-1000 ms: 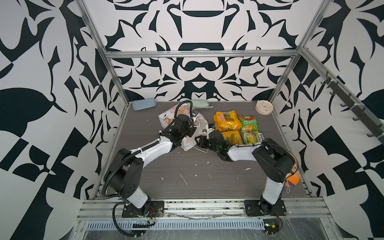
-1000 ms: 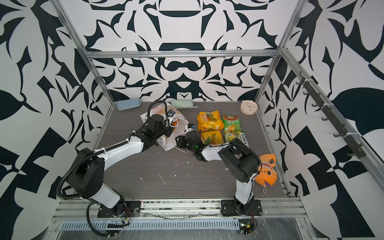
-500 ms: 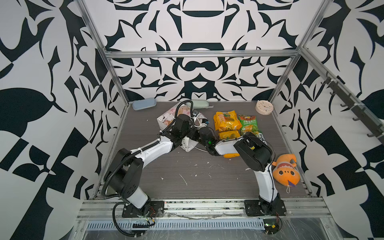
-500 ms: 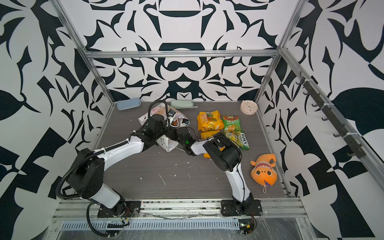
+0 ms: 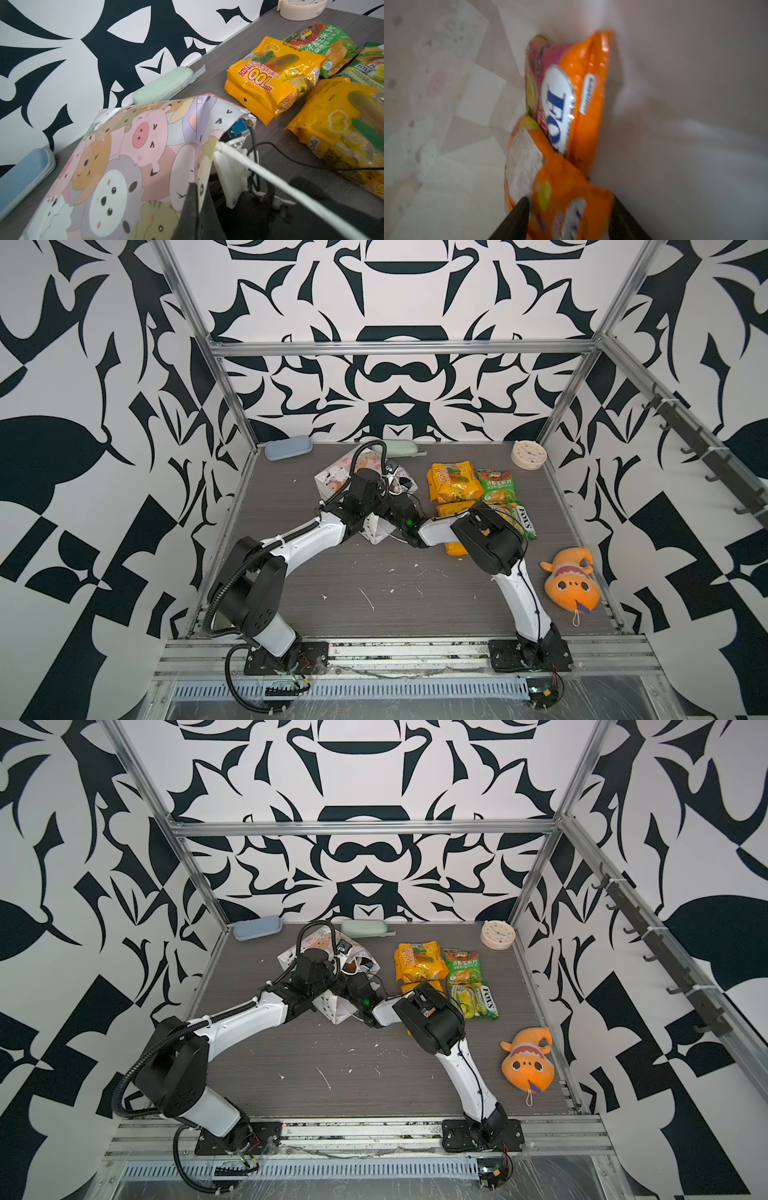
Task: Take the snacks out of the paper bag
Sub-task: 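Reach the right gripper back into the bag opening, then grasp the orange Fox's candy packet inside the bag with the right gripper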
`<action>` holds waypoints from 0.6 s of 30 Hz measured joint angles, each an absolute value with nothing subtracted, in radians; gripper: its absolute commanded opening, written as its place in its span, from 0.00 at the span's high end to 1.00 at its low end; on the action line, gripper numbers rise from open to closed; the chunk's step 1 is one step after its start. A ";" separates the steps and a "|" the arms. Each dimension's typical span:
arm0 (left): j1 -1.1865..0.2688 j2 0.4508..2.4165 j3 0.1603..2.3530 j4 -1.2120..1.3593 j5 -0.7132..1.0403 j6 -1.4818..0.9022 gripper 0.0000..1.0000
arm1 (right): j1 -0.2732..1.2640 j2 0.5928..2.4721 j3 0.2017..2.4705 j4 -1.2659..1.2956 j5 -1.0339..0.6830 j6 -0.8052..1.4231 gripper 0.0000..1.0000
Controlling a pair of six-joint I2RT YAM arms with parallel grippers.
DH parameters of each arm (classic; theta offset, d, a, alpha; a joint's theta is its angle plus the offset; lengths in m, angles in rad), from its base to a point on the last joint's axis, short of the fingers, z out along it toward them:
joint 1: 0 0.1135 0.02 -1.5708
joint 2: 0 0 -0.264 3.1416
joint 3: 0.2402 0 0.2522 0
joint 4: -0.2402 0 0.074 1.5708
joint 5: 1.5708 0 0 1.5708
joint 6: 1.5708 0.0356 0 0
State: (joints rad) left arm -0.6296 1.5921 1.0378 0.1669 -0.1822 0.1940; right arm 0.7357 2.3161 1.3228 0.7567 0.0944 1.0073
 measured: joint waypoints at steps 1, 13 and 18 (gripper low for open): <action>-0.630 1.592 1.037 0.167 -0.181 0.194 1.00 | 0.736 2.332 1.340 0.763 0.094 1.015 0.70; -0.633 1.592 1.036 0.179 -0.203 0.194 1.00 | 0.736 2.290 1.286 0.784 0.115 1.058 1.00; -0.635 1.592 1.031 0.191 -0.225 0.194 1.00 | 0.731 2.202 1.182 0.794 0.116 1.067 1.00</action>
State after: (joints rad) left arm -0.6353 1.5921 1.0306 0.1909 -0.2249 0.1940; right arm 0.7307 2.2021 1.1820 0.7937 0.1162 1.0668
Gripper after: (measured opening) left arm 0.037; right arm 0.048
